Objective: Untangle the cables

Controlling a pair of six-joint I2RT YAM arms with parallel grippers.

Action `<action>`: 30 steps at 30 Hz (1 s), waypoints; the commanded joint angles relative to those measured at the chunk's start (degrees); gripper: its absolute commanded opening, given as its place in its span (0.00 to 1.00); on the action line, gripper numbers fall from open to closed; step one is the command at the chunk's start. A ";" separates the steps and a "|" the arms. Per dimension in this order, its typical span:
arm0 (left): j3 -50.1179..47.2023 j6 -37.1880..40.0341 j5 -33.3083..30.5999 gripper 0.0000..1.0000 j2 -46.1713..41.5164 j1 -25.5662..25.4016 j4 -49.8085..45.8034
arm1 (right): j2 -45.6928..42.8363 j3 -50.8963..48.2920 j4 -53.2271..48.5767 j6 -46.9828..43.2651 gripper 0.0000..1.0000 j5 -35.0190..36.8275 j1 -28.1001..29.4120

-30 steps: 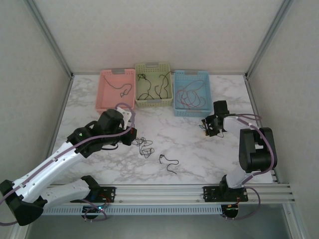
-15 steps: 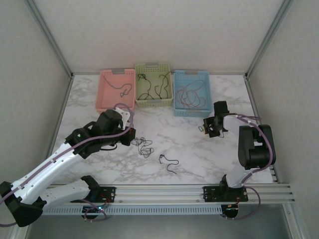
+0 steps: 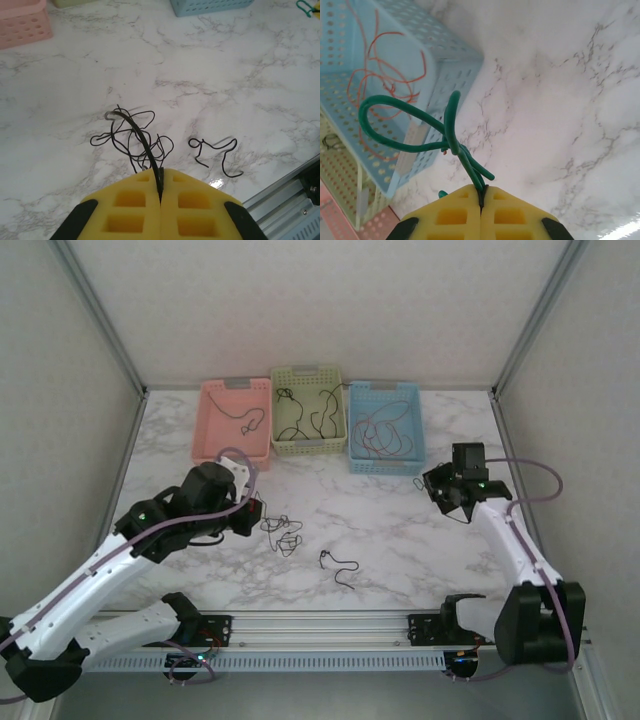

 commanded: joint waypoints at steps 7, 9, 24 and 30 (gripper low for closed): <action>-1.28 0.97 -6.28 0.00 -7.41 0.08 -7.21 | -5.50 4.92 2.79 -20.05 0.00 -6.91 9.89; -2.76 0.63 -7.33 0.00 -8.47 0.00 -7.03 | -3.63 7.65 5.49 -22.81 0.00 -7.45 13.71; -6.01 1.16 -6.82 0.00 -12.52 0.13 -3.99 | 44.48 57.05 6.68 -29.38 0.00 -5.12 35.85; -6.04 1.16 -7.02 0.00 -12.83 0.08 -3.89 | 68.61 89.79 -3.57 -30.26 0.00 -2.98 40.06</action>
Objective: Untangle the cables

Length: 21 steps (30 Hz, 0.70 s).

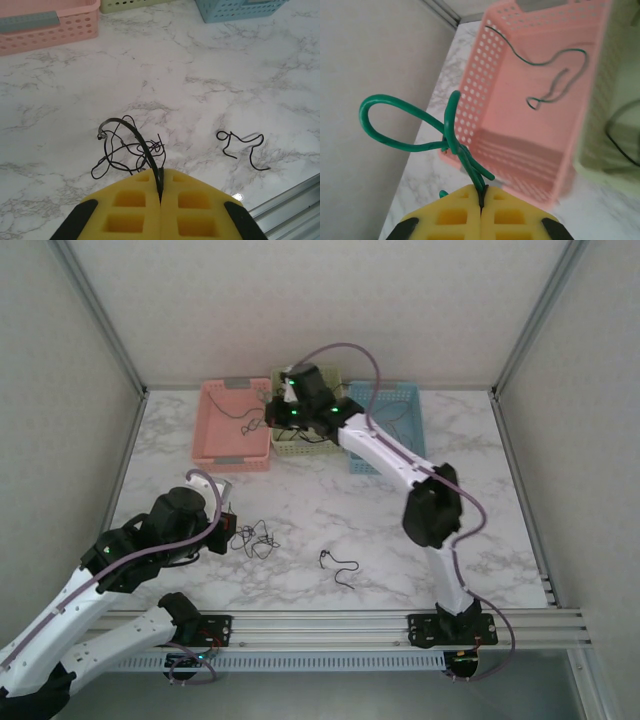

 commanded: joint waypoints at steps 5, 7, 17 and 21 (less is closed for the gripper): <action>-0.70 0.46 -1.14 0.00 -0.48 0.10 0.59 | 21.65 30.47 -11.04 0.03 0.00 1.20 2.17; -0.70 0.51 -1.14 0.00 -0.38 0.13 0.57 | 23.48 31.34 -9.15 0.38 0.11 0.31 2.15; -0.72 0.51 -1.05 0.00 -0.03 0.11 0.65 | 18.35 30.32 -11.78 -5.06 0.56 1.18 1.70; -0.76 0.46 -0.90 0.00 -0.20 0.13 0.65 | 10.79 24.54 -14.80 -7.60 0.52 2.17 1.02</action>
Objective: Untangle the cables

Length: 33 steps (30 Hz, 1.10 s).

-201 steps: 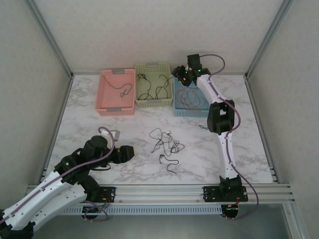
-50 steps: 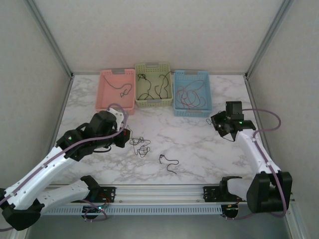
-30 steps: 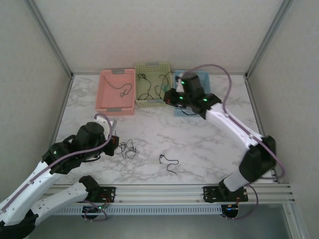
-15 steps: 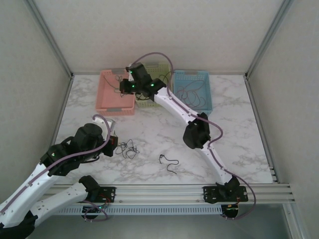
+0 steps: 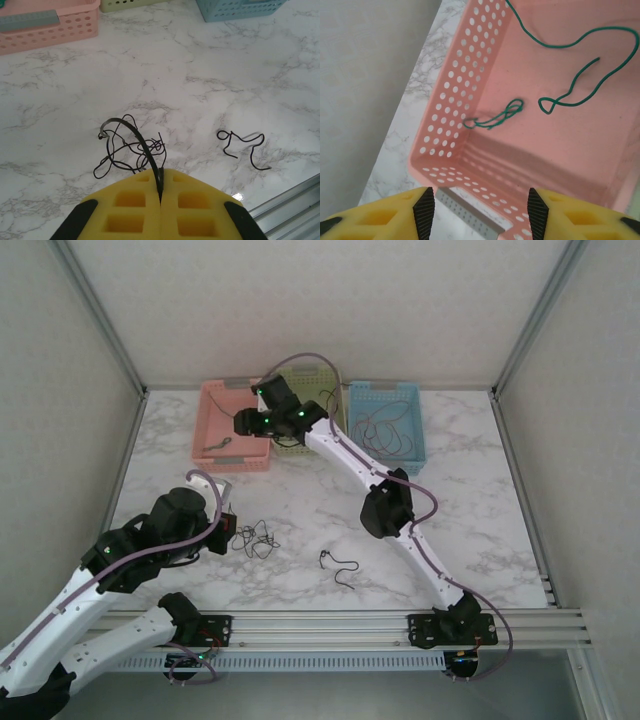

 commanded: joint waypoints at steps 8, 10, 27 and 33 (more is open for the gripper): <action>-0.04 0.73 2.56 0.00 -0.48 0.13 1.28 | -47.96 -53.96 15.05 -6.69 0.47 4.94 -2.21; 0.62 0.56 4.33 0.00 -0.38 0.21 1.58 | -56.42 -66.18 19.66 -7.55 0.47 4.92 -3.92; 15.80 -3.42 15.89 0.00 7.04 0.12 5.55 | -77.46 -113.39 43.94 -3.28 0.53 -7.46 2.93; 20.81 0.20 20.55 0.00 11.40 0.13 4.50 | -74.66 -112.25 45.76 -8.60 0.58 -7.52 5.43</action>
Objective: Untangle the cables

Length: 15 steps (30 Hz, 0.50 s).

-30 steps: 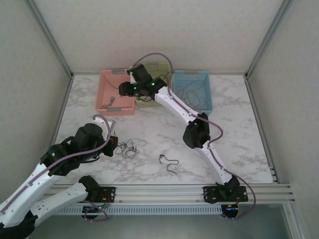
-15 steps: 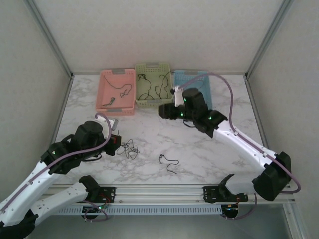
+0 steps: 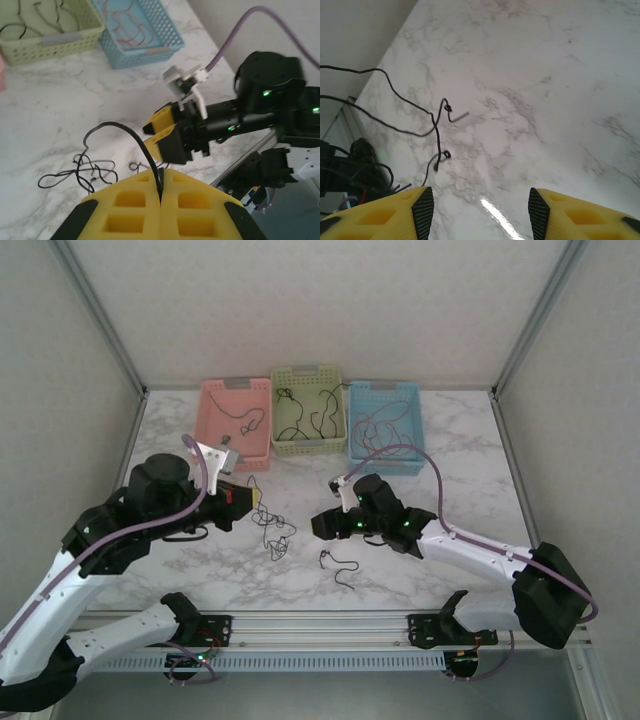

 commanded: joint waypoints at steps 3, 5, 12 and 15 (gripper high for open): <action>0.84 3.85 4.33 0.00 2.70 0.13 1.09 | 0.37 -0.40 7.51 -3.53 0.60 1.02 1.35; -0.35 3.43 1.82 0.00 3.45 0.18 0.37 | 0.58 0.19 5.64 -3.70 0.61 3.92 1.31; -18.24 -7.39 -6.33 0.00 -0.40 1.68 4.67 | 4.16 0.82 1.19 -0.82 0.61 6.61 1.30; -24.36 -13.05 -9.42 0.00 -3.99 2.55 3.63 | 7.98 1.77 0.76 1.13 0.60 3.38 1.38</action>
